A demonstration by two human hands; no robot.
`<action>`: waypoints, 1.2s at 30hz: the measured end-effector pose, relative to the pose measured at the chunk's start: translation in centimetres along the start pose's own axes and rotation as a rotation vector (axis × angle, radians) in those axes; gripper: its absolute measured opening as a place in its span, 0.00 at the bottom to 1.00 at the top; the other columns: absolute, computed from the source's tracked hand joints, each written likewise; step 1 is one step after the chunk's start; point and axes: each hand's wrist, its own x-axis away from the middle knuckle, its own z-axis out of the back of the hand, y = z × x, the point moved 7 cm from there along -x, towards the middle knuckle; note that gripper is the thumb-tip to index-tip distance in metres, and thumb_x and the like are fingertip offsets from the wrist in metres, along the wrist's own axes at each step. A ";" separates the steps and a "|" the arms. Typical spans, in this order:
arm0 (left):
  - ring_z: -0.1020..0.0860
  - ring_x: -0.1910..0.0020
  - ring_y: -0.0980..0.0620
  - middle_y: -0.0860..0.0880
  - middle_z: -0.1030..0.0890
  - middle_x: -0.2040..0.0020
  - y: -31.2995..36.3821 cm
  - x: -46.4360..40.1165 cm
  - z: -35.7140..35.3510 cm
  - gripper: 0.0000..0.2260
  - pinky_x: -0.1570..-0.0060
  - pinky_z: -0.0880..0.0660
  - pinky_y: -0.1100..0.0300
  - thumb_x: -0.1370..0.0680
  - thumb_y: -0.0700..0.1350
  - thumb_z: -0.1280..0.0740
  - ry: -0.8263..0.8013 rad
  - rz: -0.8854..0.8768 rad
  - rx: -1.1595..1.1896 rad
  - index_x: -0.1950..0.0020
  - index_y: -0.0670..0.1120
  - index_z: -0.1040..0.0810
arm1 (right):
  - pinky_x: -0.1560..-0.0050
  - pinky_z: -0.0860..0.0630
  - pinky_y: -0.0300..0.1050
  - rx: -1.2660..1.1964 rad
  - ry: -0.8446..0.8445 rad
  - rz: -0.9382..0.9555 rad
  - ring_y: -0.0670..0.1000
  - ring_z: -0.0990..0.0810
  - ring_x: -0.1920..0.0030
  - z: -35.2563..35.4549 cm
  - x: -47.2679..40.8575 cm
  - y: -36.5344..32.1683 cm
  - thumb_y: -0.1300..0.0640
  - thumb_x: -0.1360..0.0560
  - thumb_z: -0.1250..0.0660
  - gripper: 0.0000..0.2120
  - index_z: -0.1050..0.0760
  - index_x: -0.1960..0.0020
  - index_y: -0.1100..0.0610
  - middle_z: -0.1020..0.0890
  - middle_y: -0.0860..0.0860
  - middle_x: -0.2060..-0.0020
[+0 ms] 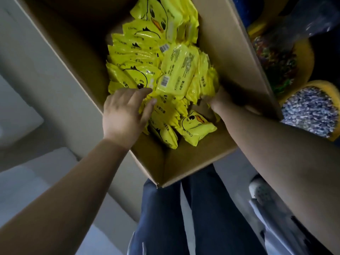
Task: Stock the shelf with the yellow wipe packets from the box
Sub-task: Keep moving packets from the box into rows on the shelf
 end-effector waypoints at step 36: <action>0.19 0.50 0.44 0.46 0.17 0.51 3.1 3.1 -5.2 0.17 0.45 0.25 0.41 0.27 0.63 0.37 -0.317 1.290 1.343 0.53 0.51 0.21 | 0.40 0.31 0.47 -0.835 -0.377 0.008 0.56 0.26 0.39 1.6 11.5 -1.0 0.48 0.21 0.43 0.21 0.31 0.35 0.61 0.26 0.59 0.36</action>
